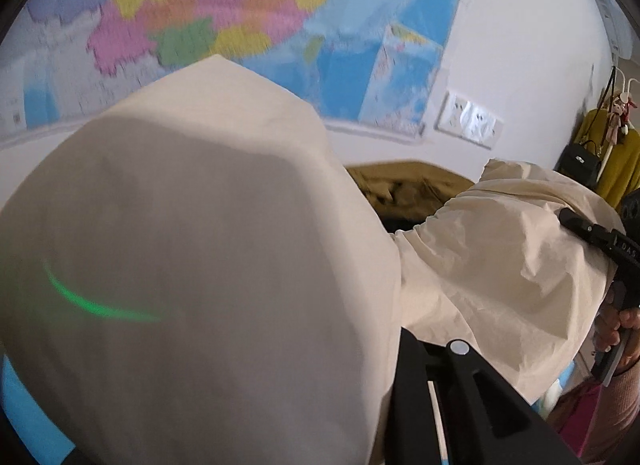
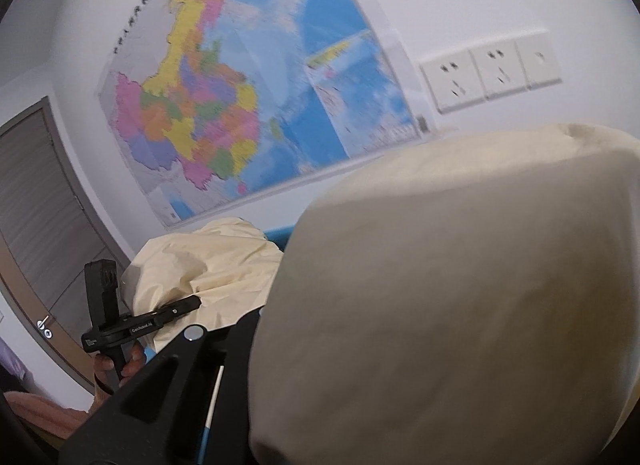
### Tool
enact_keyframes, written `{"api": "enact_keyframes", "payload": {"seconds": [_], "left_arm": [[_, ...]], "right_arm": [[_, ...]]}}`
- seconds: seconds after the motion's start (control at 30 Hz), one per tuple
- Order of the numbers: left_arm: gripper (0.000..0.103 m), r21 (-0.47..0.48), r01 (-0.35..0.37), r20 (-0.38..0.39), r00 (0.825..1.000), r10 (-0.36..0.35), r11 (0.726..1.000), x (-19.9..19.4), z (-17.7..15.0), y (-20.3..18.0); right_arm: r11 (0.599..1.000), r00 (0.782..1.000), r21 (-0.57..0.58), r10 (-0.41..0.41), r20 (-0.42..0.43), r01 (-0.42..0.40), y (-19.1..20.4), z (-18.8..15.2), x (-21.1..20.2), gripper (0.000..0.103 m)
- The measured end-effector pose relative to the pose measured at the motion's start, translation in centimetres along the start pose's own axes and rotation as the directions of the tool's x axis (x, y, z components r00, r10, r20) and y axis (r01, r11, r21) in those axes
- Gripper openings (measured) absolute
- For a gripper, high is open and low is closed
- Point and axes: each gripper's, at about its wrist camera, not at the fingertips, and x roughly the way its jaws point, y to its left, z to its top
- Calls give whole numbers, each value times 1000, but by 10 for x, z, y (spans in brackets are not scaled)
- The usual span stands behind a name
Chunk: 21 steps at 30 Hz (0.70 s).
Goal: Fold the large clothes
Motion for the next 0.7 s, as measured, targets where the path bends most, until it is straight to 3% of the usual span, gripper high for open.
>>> {"api": "enact_keyframes", "payload": {"seconds": [0.17,0.47,0.7], "left_arm": [[15,5,-72,67,995,72,997,-19,23,16],[16,-22,-229,137,964,230,973,-47,53,59],[15,-85,-346,194,914,356,934,-71,87,108]], "right_arm": [[997,998,-44,57,11,-56,21,23,26,13],[985,989,-92,148,-13,-149,63,55,90,13],[965,977,-151,211,-38,-215,110,78,149,13]]}}
